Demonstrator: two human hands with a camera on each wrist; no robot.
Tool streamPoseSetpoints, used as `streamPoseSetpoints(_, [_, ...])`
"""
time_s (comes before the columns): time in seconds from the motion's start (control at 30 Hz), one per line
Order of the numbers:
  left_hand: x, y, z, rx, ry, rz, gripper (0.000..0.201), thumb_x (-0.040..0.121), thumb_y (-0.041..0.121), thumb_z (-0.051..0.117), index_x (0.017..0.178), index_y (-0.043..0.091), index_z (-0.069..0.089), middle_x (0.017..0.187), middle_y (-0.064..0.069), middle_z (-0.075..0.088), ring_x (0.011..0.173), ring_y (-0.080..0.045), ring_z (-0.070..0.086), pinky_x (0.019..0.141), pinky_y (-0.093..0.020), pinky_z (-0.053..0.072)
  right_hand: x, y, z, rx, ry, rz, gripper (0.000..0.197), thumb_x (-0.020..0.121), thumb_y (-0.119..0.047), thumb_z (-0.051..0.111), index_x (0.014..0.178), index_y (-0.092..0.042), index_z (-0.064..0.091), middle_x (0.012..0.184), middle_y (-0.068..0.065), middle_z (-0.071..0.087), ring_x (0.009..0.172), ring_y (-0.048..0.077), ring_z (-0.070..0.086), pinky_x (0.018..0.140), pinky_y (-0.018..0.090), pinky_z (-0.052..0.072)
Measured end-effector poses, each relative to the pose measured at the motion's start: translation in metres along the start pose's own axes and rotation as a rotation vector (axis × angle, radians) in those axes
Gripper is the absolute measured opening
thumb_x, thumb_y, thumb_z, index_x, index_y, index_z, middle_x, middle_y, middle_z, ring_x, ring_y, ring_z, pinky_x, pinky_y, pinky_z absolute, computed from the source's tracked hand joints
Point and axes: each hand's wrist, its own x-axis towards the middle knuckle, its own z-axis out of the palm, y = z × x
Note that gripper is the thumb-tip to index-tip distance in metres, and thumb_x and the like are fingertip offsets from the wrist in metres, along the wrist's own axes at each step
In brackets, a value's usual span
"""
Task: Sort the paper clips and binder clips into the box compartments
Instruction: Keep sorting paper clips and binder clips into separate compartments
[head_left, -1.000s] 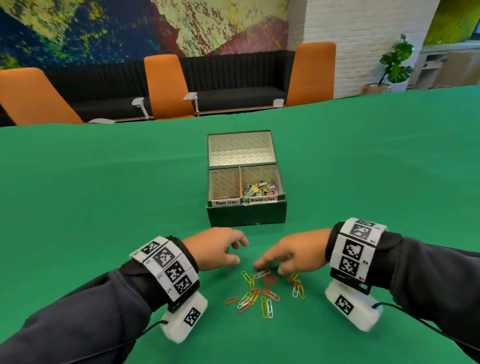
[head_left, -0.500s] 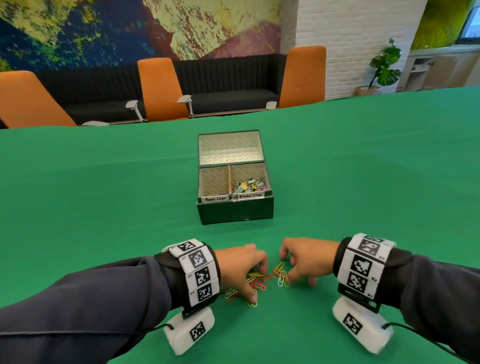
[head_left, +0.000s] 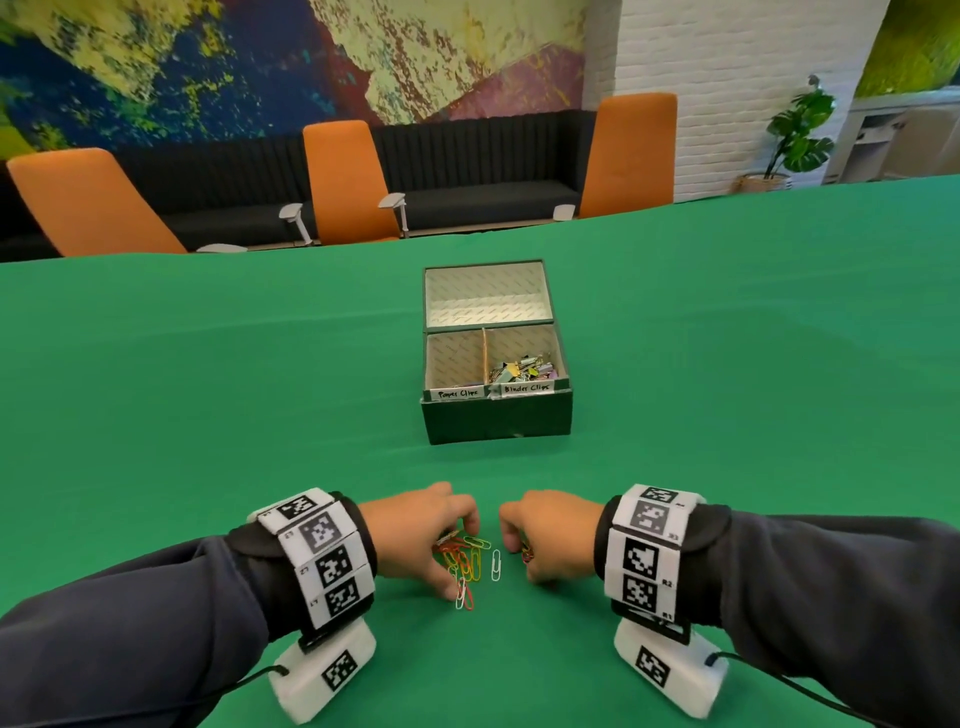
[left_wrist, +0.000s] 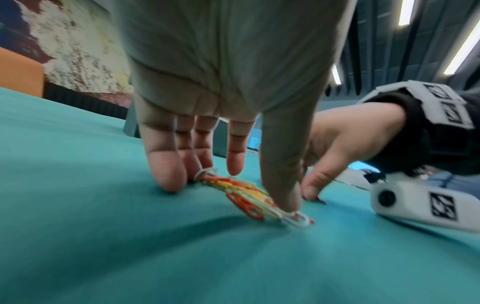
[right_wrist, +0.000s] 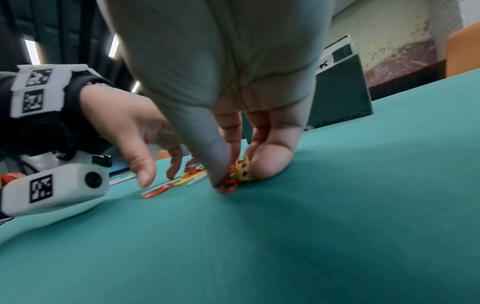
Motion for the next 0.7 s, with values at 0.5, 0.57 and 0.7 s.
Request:
streamPoseSetpoints(0.5, [0.013, 0.019, -0.001, 0.022, 0.018, 0.059, 0.023, 0.08, 0.01, 0.061, 0.101, 0.014, 0.056, 0.065, 0.009, 0.044, 0.072, -0.017, 0.044, 0.059, -0.024, 0.032, -0.008, 0.022, 0.0, -0.098, -0.034, 0.033, 0.021, 0.083, 0.004, 0.045, 0.091, -0.015, 0.045, 0.113, 0.016, 0.06, 0.084, 0.019, 0.043, 0.062, 0.026, 0.035])
streamPoseSetpoints(0.57, [0.016, 0.012, -0.004, -0.042, 0.022, 0.052, 0.016, 0.078, 0.01, 0.062, 0.089, 0.019, 0.056, 0.062, 0.01, 0.044, 0.063, -0.014, 0.044, 0.052, -0.02, 0.032, -0.006, 0.025, -0.005, -0.063, -0.065, 0.036, 0.023, 0.084, 0.004, 0.045, 0.092, -0.017, 0.051, 0.099, 0.011, 0.062, 0.082, 0.018, 0.045, 0.053, 0.02, 0.032])
streamPoseSetpoints(0.7, [0.025, -0.007, -0.016, -0.288, 0.059, 0.007, 0.03, 0.079, 0.007, 0.064, 0.07, 0.029, 0.045, 0.062, 0.008, 0.05, 0.048, -0.004, 0.049, 0.049, -0.016, 0.042, 0.0, 0.038, -0.021, 0.245, -0.042, 0.087, 0.028, 0.082, 0.005, 0.047, 0.077, -0.021, 0.055, 0.065, -0.008, 0.051, 0.046, 0.002, 0.053, 0.05, 0.012, 0.04])
